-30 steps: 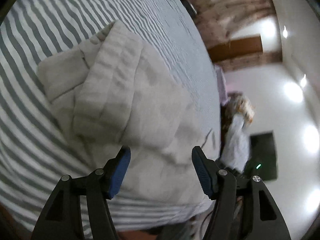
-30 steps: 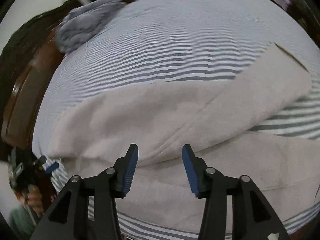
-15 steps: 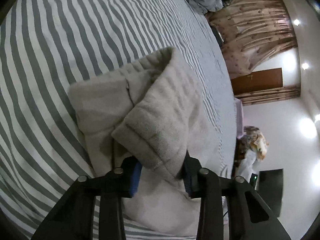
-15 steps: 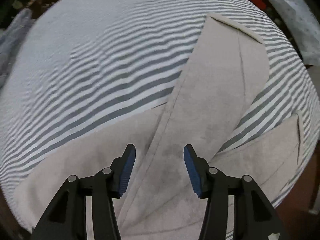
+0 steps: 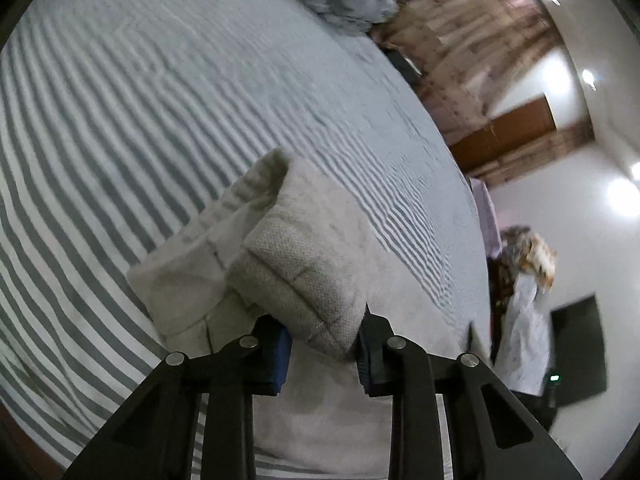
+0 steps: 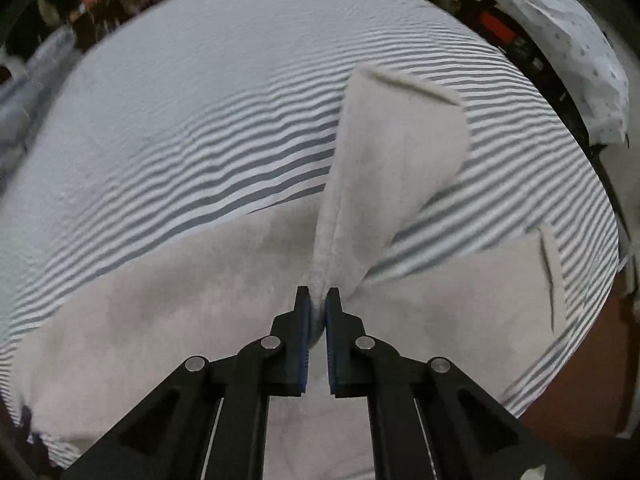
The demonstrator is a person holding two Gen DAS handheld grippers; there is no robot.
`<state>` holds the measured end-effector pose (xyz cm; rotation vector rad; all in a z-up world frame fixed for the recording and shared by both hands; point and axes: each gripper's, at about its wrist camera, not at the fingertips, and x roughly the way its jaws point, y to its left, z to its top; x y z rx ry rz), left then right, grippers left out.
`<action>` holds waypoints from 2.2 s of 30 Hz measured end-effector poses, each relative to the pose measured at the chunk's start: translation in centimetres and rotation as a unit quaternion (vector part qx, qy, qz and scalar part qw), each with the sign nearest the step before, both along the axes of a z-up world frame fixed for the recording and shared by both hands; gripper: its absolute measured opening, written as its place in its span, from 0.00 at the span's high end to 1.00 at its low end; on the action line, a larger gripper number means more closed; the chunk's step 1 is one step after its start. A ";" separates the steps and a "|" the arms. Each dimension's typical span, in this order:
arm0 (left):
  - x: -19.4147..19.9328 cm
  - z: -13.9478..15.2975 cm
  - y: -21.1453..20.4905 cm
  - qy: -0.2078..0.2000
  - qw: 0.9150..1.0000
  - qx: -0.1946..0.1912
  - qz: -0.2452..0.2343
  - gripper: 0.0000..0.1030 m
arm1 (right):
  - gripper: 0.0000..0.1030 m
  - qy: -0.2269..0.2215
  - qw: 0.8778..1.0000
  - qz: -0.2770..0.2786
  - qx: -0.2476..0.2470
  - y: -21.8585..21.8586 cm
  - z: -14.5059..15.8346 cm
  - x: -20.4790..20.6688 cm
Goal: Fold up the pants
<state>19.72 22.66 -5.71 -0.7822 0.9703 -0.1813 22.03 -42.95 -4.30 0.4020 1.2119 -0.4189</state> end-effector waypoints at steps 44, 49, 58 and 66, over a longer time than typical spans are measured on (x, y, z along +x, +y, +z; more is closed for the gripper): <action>-12.6 2.4 -14.2 -0.088 0.889 0.333 -0.302 0.57 | 0.64 -0.026 0.997 0.068 0.024 -4.3 -0.4 -7.8; -13.4 1.5 -23.8 -0.143 0.871 0.287 -0.372 0.57 | 0.64 0.009 0.993 0.117 0.008 -5.0 1.0 -1.6; -14.4 -2.5 -39.5 -0.138 0.865 0.223 -0.428 0.57 | 0.61 0.089 0.987 0.134 0.017 -5.4 -0.8 3.2; -12.7 -3.8 -38.6 -0.039 0.936 0.153 -0.314 0.57 | 0.60 0.098 0.975 0.183 -0.077 -3.6 -3.5 7.2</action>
